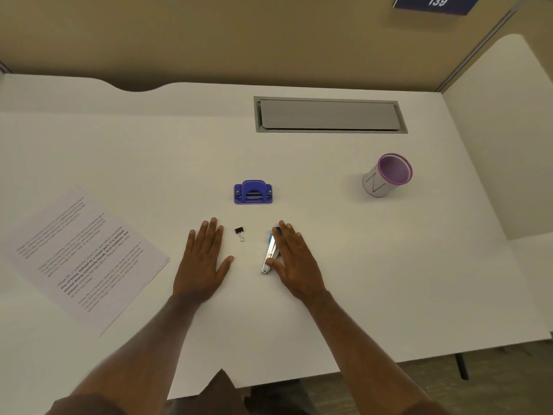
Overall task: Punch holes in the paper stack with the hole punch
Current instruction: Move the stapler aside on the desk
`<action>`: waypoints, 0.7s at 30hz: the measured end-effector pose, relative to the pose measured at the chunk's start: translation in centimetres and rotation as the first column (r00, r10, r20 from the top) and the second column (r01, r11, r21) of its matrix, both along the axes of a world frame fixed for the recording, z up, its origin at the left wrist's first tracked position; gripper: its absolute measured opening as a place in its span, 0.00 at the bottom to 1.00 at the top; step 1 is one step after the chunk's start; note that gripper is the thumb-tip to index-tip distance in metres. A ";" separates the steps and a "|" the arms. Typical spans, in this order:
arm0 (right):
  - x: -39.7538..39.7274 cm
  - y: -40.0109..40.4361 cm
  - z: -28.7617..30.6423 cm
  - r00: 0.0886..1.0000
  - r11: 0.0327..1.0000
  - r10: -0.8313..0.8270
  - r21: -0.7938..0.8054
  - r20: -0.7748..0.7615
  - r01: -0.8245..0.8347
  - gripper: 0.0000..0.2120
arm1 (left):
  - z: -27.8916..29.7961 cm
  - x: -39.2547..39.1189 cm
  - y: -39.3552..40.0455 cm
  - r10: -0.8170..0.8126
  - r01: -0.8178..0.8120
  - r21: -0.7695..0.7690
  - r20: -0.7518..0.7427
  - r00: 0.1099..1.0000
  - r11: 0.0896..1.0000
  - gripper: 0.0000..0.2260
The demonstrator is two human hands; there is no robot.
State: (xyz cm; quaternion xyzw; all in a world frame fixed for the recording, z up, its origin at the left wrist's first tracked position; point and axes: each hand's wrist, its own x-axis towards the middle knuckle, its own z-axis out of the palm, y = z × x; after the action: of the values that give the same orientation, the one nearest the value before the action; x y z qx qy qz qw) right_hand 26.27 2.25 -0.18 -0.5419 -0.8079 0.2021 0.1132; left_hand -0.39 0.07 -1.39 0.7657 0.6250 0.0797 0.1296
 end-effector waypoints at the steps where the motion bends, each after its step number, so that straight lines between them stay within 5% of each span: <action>1: 0.7 -0.1 0.0 1.000 1.000 -0.003 0.004 0.003 0.003 0.34 | 0.0 0.0 0.0 0.001 -0.001 0.002 0.007 1.000 1.000 0.32; 12: 12.0 -0.4 1.5 0.967 0.967 -0.250 0.053 0.045 0.247 0.31 | -0.6 0.0 0.0 0.009 -0.009 0.033 0.001 1.000 0.999 0.33; 21: 21.8 2.6 2.0 0.840 0.840 -0.543 0.015 -0.015 0.543 0.30 | -0.7 0.2 0.1 0.009 -0.009 0.059 0.001 1.000 0.998 0.33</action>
State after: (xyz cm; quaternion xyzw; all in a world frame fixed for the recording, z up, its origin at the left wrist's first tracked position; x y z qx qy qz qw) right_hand 48.05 4.86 1.81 -0.7462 -0.6229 0.1570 0.1748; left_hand -0.14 0.18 -2.06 0.7663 0.6257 0.0991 0.1071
